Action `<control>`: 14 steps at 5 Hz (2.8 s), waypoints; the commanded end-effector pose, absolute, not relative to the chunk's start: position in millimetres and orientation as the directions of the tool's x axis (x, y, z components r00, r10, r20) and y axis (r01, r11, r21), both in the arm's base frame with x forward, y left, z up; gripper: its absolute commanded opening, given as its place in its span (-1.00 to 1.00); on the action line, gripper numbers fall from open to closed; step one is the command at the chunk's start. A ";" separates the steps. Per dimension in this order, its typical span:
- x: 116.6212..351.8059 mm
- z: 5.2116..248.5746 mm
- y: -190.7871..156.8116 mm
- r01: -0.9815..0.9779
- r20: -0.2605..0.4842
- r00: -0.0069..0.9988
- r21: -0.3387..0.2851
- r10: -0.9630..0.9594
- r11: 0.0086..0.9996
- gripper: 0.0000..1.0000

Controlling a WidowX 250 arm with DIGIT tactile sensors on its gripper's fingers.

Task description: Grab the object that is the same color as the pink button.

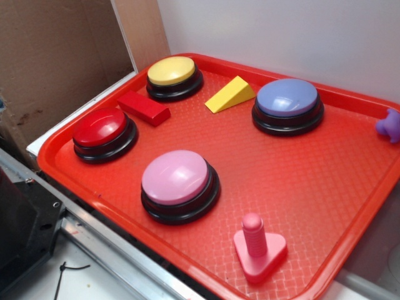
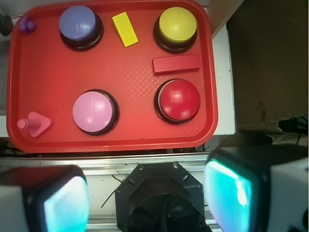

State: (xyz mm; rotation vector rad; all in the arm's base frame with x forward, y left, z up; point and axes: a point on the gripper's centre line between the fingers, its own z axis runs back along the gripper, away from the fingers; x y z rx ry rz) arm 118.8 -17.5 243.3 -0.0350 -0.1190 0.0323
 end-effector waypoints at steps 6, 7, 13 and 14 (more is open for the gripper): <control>146.7 207.1 -130.1 0.534 -0.098 0.838 -0.053 -0.536 0.844 1.00; 97.2 212.0 -170.3 0.650 -0.108 0.756 -0.005 -0.646 0.760 1.00; 135.5 108.9 -183.6 0.729 -0.214 0.666 -0.017 -0.715 0.684 1.00; 131.4 72.2 -184.2 0.733 -0.262 0.644 -0.060 -0.719 0.678 1.00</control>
